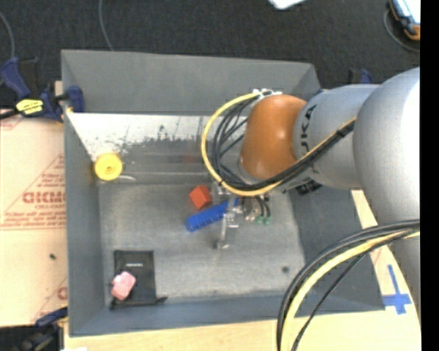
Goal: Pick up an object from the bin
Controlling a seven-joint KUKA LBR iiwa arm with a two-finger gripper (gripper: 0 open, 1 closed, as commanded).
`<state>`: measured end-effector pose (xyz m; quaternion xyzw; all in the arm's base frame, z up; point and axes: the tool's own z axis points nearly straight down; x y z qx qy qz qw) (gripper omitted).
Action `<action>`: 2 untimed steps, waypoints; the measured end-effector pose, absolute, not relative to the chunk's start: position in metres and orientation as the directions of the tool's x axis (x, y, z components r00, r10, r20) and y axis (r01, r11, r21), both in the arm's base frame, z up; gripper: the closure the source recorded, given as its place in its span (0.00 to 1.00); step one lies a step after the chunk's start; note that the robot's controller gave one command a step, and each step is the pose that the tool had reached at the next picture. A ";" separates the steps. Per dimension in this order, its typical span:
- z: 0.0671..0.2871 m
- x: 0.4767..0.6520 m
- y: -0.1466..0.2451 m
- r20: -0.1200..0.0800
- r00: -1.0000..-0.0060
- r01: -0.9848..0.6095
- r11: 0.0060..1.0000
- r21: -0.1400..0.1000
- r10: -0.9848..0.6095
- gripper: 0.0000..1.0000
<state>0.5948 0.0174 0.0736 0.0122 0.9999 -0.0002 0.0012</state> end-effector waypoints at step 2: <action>0.076 0.631 -0.031 -0.010 -0.985 -0.173 0.985 -0.005 -0.173 1.00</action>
Offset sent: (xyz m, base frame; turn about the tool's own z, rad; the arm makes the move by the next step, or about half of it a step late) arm 0.0000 0.0000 0.0000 0.0000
